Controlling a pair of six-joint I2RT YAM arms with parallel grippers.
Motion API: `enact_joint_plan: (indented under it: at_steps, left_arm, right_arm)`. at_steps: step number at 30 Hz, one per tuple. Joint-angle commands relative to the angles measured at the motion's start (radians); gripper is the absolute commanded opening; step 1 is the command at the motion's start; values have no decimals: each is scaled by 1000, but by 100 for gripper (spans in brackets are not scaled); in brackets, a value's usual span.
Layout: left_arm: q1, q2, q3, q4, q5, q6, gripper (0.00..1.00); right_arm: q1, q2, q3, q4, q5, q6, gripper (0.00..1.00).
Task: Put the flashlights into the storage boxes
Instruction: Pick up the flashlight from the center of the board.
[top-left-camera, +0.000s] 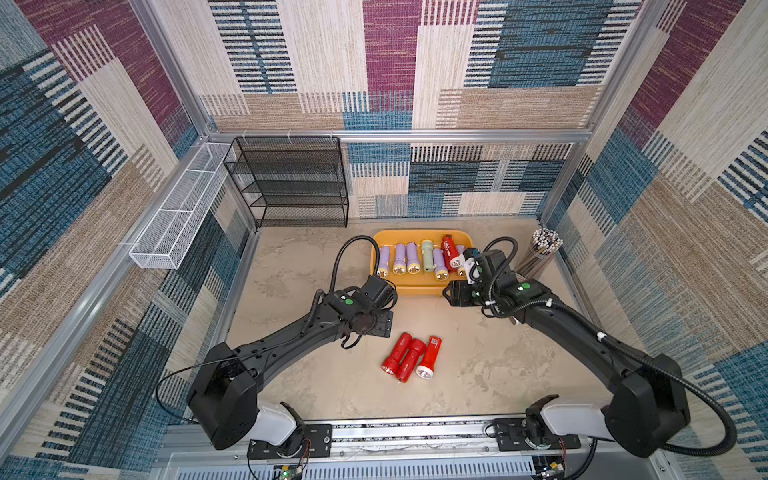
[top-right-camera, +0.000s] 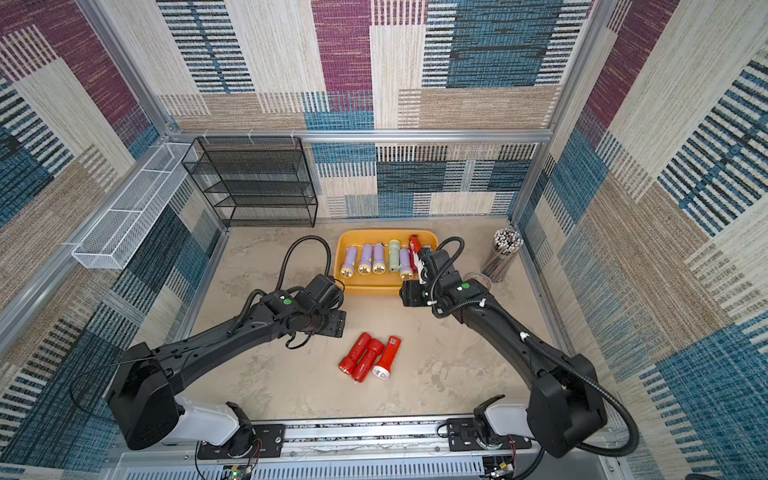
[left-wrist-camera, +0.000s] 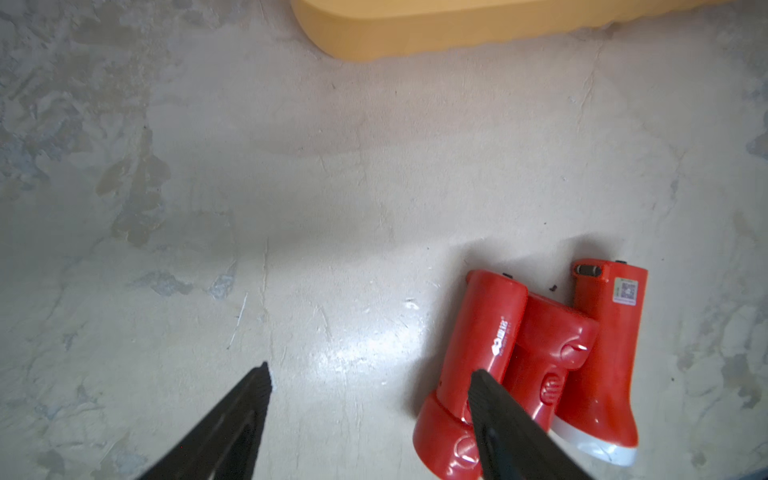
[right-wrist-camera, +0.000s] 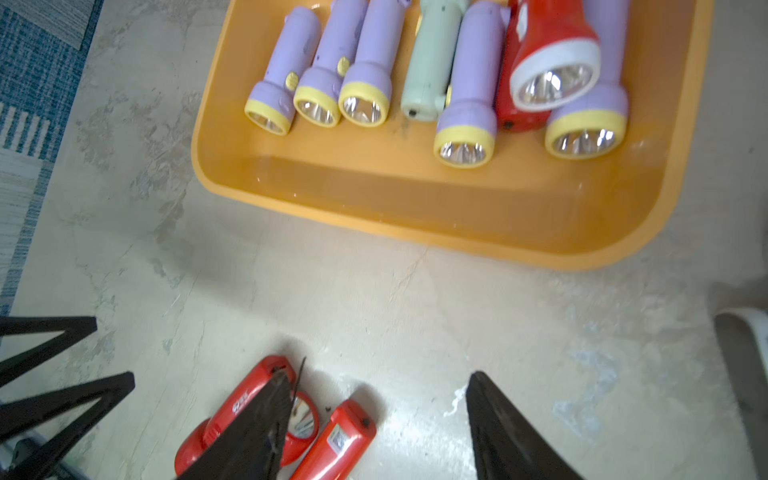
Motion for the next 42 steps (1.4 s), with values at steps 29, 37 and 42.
enact_joint_plan:
  at_steps: [29, 37, 42]
  left_arm:
    - [-31, -104, -206, 122, 6, -76, 79]
    - [-31, -80, -220, 155, 12, -62, 79]
    - [-30, -68, -228, 169, 15, -54, 79]
  right_arm:
    - [214, 3, -294, 176, -59, 320, 71]
    - [223, 105, -260, 196, -67, 336, 64]
    - [240, 178, -215, 187, -53, 340, 62]
